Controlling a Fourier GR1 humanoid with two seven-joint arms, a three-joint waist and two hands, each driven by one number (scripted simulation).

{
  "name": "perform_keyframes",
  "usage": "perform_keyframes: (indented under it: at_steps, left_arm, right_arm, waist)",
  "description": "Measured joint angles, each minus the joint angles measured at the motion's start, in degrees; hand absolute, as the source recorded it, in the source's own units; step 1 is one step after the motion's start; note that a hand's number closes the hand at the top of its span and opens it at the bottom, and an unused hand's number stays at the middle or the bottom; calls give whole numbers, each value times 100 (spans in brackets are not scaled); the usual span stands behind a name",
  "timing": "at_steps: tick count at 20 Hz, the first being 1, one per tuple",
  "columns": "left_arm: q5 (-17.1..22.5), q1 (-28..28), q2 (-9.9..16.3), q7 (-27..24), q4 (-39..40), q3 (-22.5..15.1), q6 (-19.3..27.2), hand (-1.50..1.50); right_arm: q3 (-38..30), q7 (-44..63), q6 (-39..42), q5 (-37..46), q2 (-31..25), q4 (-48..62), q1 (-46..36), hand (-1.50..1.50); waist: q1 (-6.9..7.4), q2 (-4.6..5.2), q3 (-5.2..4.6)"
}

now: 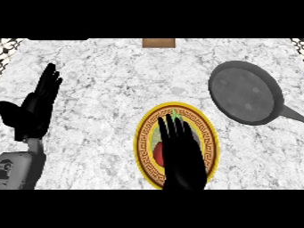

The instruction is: Pick the bell pepper from the plate and place it in the pan

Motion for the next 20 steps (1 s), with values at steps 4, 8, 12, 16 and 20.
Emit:
perform_keyframes:
  at_steps: [4,8,12,16,20]
  left_arm:
    - [18,60,45,-40,8,104,-160,0]
    - [-3,0,-14,0,45,174,-211,0]
    - [-83,-85,-88,-94,177,225,-214,0]
    - [-118,-118,-125,-164,295,289,-275,0]
    - [-184,-129,-157,-63,184,280,-285,0]
  right_arm:
    - [-124,4,55,-95,-5,244,-143,-150]
    - [-159,-58,-118,-202,6,712,-315,-150]
    - [-130,-150,-247,-162,-39,943,-266,-150]
    - [-62,-165,-352,-135,-40,1205,-216,-150]
    - [-102,-212,-435,-277,-7,1600,-357,-150]
  waist:
    - [4,1,-1]
    - [6,2,0]
    - [0,3,0]
    - [-3,3,0]
    - [5,2,0]
